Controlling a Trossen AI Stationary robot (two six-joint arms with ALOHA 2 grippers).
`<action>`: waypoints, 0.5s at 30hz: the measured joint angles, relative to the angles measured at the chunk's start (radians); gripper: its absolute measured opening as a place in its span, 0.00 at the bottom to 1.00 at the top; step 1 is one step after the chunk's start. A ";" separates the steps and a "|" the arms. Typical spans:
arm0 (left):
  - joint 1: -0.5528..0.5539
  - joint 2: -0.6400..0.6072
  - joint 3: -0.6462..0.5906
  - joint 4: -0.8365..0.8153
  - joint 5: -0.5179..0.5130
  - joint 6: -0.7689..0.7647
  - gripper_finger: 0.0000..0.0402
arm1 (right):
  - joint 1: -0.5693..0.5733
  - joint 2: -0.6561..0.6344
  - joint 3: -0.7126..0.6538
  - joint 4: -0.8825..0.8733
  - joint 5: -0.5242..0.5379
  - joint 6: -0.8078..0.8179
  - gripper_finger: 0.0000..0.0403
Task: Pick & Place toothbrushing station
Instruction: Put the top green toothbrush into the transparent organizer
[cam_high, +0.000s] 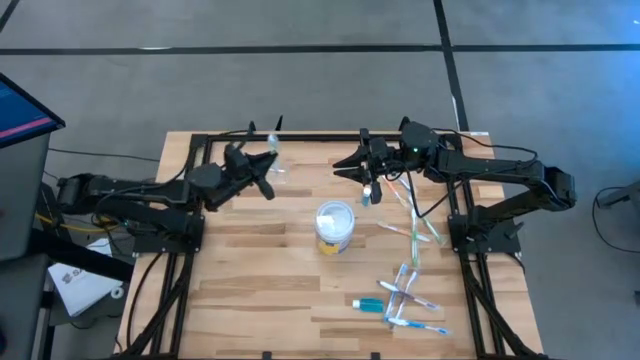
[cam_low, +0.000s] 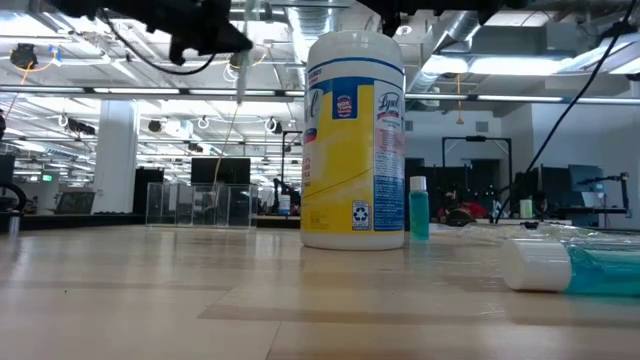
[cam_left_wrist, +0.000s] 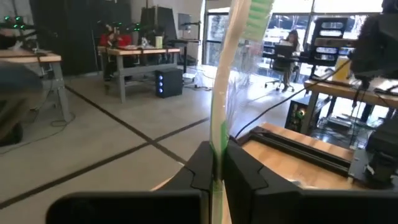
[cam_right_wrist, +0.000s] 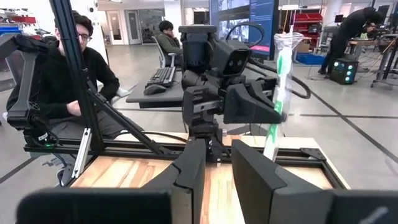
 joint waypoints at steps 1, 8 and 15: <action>0.000 -0.018 -0.015 0.000 -0.009 -0.001 0.02 | 0.000 0.000 0.000 -0.004 0.000 0.000 0.18; 0.018 -0.115 -0.112 0.002 -0.088 -0.008 0.02 | 0.000 0.002 0.000 -0.010 0.000 0.023 0.18; 0.063 -0.147 -0.198 0.004 -0.137 -0.063 0.02 | 0.000 0.002 0.000 -0.014 0.000 0.079 0.18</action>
